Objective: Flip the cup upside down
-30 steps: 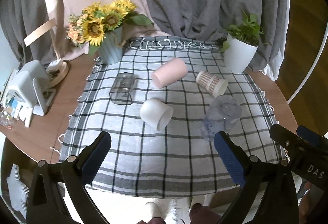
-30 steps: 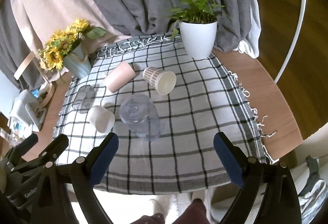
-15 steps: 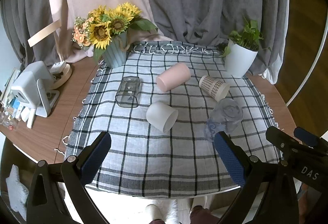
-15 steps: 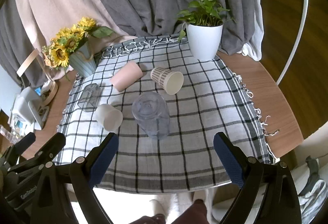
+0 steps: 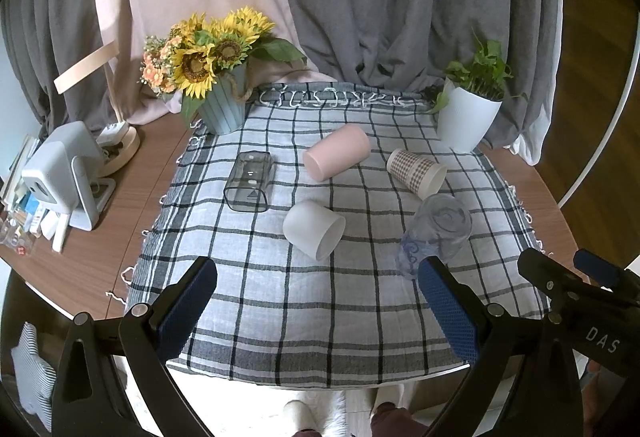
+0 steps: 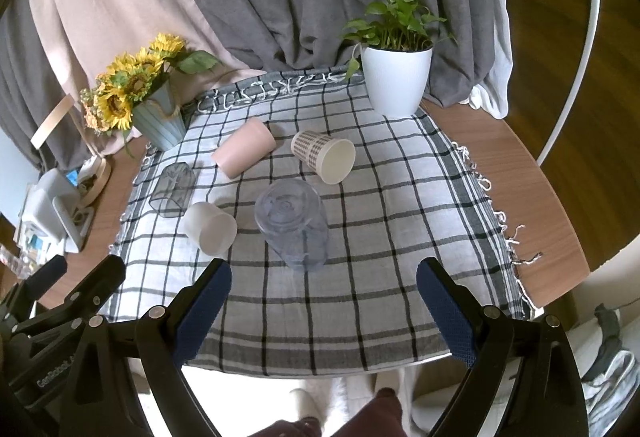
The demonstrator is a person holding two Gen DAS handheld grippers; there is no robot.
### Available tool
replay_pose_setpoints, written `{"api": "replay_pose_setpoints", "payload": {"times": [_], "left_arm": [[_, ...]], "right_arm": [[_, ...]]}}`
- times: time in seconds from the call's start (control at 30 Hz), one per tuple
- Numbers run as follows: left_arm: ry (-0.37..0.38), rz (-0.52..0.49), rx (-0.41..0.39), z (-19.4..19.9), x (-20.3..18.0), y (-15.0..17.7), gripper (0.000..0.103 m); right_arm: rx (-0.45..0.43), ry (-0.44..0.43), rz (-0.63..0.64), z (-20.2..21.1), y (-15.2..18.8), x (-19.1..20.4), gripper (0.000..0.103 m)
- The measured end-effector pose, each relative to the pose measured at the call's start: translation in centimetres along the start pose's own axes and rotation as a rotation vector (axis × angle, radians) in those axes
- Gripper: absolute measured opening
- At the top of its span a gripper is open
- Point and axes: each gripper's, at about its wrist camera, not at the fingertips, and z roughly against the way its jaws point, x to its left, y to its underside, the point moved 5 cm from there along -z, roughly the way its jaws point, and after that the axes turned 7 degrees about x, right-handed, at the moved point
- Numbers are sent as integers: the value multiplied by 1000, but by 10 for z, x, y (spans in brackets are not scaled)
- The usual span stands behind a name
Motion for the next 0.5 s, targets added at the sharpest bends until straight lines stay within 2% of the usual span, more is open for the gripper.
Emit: {"api": "replay_pose_setpoints", "payload": {"times": [0.5], "left_arm": [[3,1,5,0,-2,-2,103]], "right_arm": [[7,1,-2,-1,0,0,94]]}}
